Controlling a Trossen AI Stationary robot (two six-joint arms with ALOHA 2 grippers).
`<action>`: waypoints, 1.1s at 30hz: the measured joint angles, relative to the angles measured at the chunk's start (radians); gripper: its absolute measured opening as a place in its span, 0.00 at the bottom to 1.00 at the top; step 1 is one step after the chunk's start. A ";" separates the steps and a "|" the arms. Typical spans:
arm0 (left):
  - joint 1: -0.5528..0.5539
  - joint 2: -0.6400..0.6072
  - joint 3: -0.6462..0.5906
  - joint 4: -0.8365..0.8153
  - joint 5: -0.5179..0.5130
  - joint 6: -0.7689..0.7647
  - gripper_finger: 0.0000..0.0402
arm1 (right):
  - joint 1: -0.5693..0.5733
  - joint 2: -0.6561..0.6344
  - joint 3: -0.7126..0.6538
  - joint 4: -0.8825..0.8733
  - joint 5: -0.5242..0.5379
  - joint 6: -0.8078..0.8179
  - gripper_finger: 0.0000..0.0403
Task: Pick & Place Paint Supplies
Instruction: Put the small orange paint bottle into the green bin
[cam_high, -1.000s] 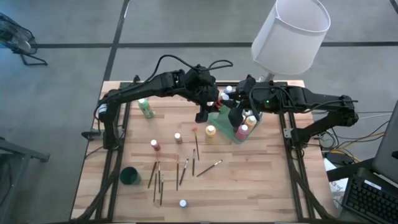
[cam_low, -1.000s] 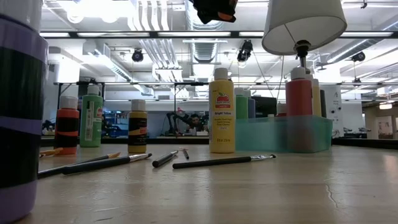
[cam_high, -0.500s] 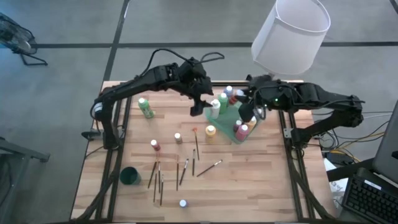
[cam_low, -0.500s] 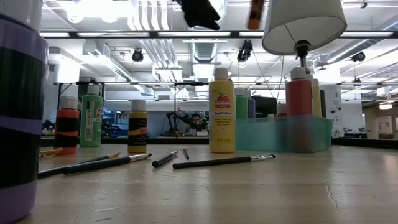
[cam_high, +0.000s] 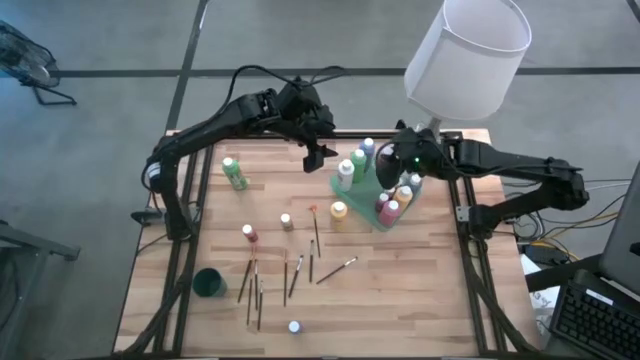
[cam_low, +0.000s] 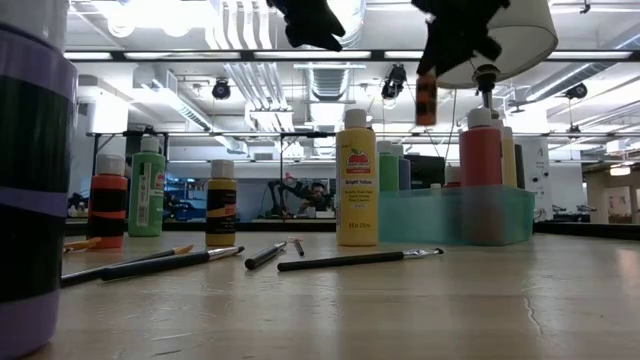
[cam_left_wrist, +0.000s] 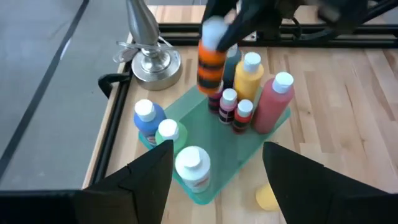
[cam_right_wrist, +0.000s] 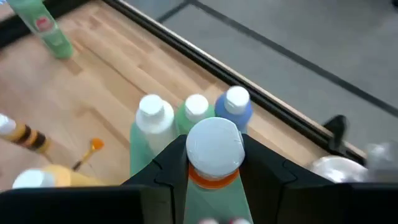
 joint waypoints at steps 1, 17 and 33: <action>0.002 -0.003 0.000 0.005 0.000 0.000 0.63 | -0.017 -0.013 -0.039 0.047 -0.024 -0.007 0.27; 0.018 -0.008 -0.001 0.029 -0.028 0.011 0.63 | -0.198 -0.002 -0.350 0.387 -0.188 -0.121 0.27; 0.033 -0.008 -0.001 0.029 -0.061 0.029 0.63 | -0.260 0.121 -0.422 0.557 -0.213 -0.163 0.27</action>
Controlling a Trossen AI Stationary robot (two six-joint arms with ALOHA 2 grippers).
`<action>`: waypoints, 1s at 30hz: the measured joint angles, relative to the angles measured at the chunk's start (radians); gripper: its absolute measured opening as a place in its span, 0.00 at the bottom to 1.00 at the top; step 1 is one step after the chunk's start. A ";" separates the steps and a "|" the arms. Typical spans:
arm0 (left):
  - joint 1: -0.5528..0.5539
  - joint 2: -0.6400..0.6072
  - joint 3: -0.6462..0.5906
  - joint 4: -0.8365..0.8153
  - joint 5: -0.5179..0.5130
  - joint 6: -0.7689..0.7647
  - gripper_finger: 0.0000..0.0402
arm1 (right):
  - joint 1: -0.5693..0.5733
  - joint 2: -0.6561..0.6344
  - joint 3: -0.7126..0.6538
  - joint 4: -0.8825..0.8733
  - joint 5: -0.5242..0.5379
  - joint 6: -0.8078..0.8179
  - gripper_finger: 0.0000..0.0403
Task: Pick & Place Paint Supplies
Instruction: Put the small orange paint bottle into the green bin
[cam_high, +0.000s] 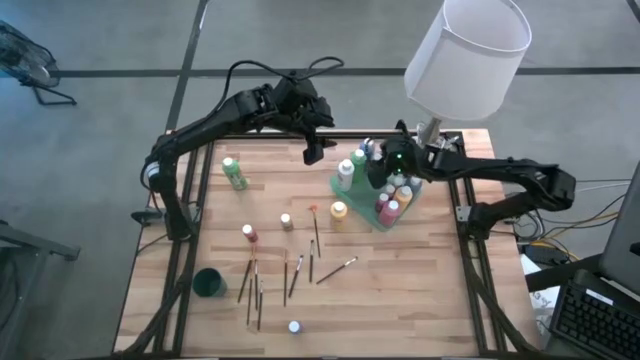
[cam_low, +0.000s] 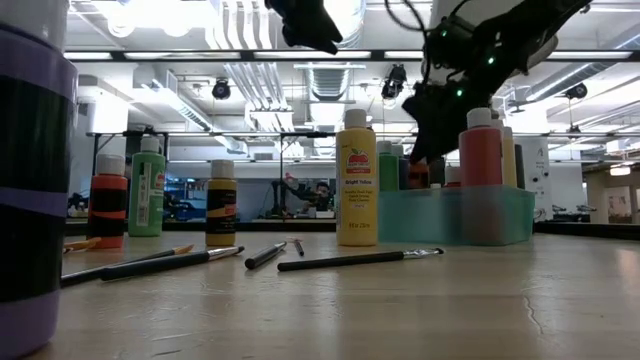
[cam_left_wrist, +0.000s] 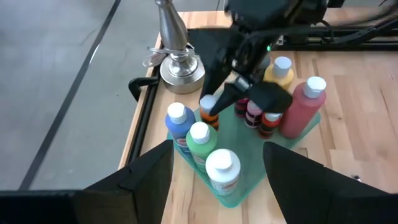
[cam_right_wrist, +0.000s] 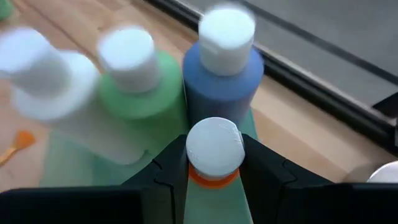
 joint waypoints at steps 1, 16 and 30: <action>0.002 0.000 0.000 -0.001 0.000 0.000 0.63 | -0.004 0.017 0.000 -0.005 -0.002 0.001 0.27; 0.005 0.000 0.000 -0.004 0.000 0.003 0.63 | -0.021 0.127 0.000 0.040 0.006 -0.015 0.27; 0.007 0.000 0.000 -0.004 0.000 0.004 0.63 | -0.027 0.160 -0.003 0.088 0.038 -0.007 0.27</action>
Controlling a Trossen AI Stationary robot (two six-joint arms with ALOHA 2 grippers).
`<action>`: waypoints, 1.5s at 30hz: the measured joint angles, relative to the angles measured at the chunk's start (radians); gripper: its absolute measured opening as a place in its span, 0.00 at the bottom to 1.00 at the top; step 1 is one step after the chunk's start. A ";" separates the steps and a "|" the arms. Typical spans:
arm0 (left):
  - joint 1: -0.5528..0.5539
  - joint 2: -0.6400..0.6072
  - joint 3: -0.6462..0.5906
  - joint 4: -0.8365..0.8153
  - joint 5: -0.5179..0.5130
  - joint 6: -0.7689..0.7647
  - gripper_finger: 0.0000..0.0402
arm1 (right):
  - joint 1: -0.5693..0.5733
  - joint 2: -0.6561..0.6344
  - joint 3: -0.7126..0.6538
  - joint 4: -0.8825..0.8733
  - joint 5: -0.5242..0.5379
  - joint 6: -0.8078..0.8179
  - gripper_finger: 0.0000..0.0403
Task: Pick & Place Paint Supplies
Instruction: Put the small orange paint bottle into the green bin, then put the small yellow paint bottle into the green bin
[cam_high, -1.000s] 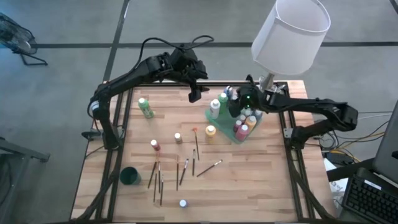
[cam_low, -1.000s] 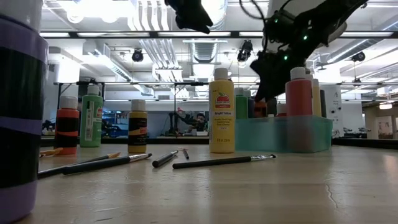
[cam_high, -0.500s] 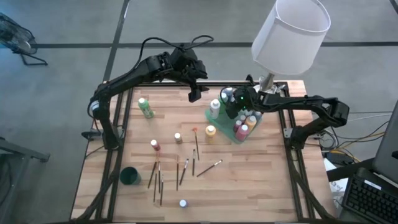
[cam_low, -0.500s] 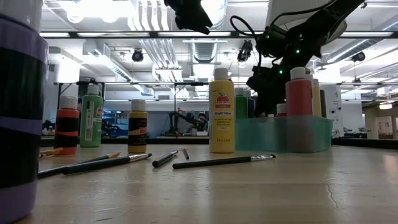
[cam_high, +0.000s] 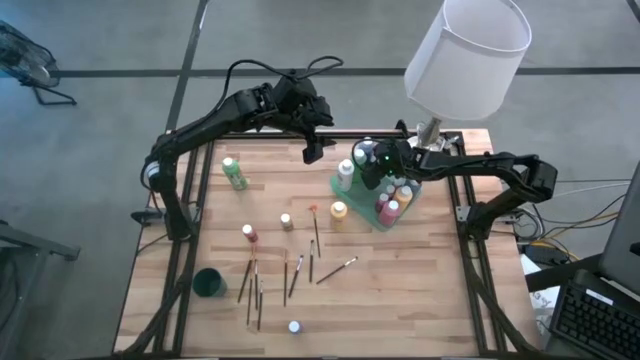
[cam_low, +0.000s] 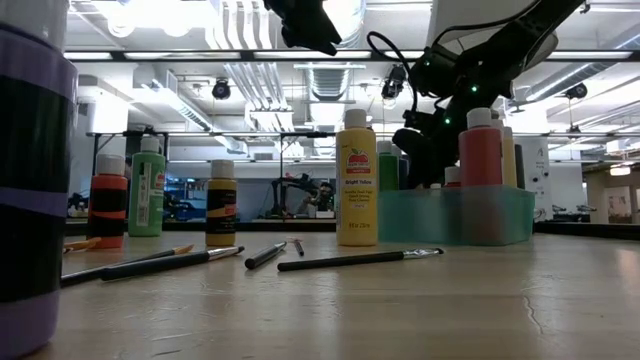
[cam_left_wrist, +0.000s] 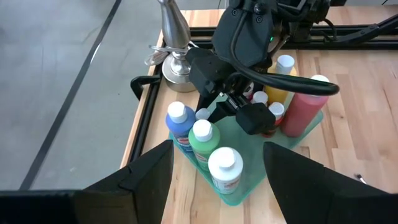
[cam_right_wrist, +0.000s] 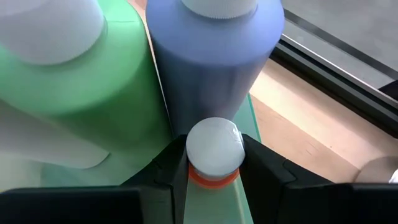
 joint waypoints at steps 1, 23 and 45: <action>0.000 0.000 0.000 0.000 0.000 0.000 0.63 | 0.000 0.000 0.000 0.001 0.000 0.001 0.28; 0.000 0.000 0.000 -0.003 0.000 0.001 0.63 | 0.000 -0.079 -0.002 -0.038 -0.012 -0.025 0.52; -0.067 -0.175 0.001 -0.537 0.001 -0.031 0.62 | 0.185 -0.526 0.179 -0.324 0.052 -0.057 0.38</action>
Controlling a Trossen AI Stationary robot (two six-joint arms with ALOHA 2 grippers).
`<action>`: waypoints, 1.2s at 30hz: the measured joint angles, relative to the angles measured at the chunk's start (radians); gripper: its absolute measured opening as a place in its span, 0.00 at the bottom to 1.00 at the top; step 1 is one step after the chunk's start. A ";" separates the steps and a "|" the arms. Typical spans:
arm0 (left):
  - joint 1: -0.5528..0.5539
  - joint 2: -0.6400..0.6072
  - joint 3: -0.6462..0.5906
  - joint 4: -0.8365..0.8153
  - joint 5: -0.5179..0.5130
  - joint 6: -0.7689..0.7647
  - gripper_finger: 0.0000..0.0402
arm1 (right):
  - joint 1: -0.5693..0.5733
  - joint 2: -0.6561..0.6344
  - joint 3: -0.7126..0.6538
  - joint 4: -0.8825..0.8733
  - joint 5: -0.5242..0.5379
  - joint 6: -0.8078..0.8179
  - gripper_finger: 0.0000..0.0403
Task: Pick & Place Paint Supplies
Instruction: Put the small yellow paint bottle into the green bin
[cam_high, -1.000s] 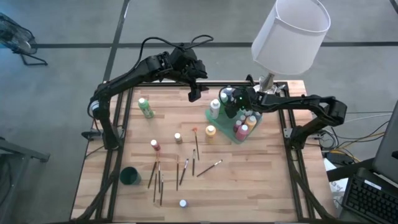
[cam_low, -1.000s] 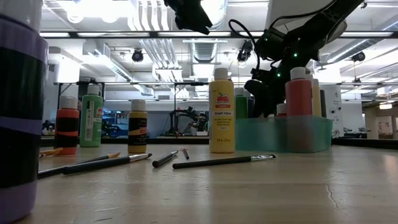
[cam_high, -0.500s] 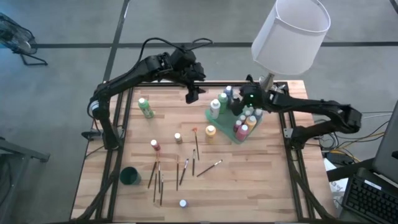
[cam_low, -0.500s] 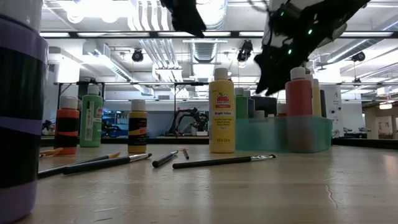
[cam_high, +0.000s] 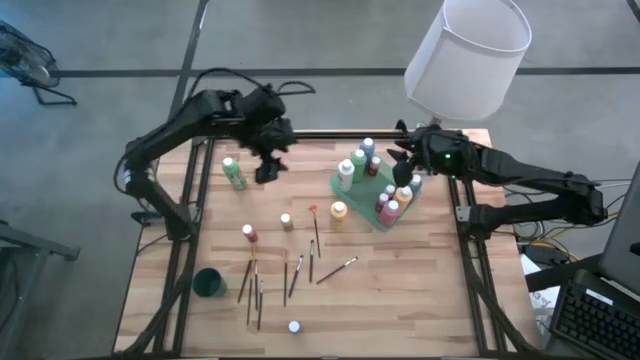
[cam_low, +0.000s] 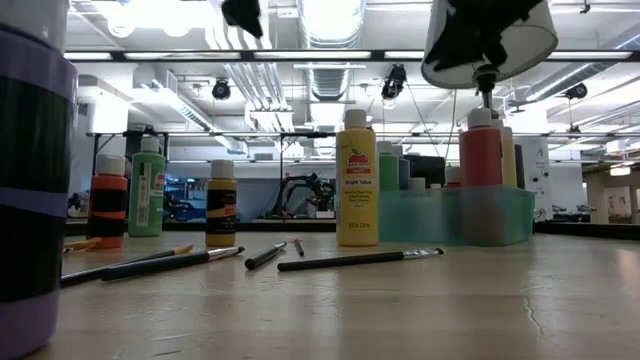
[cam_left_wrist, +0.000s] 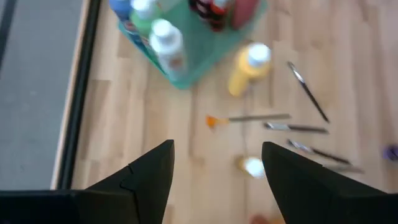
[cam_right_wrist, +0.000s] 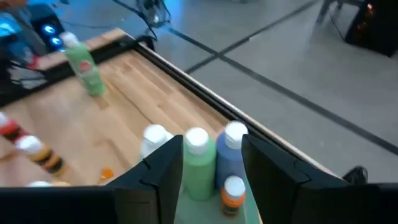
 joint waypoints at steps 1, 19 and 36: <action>-0.015 -0.018 -0.004 -0.014 0.000 -0.005 0.61 | 0.010 0.000 0.022 -0.012 0.000 -0.008 0.37; -0.255 -0.486 -0.854 0.498 0.001 -0.214 0.61 | 0.129 0.129 0.312 -0.073 0.043 -0.168 0.22; -0.256 -0.557 -1.416 1.106 0.009 -0.160 0.61 | 0.128 0.166 0.345 -0.075 0.049 -0.137 0.23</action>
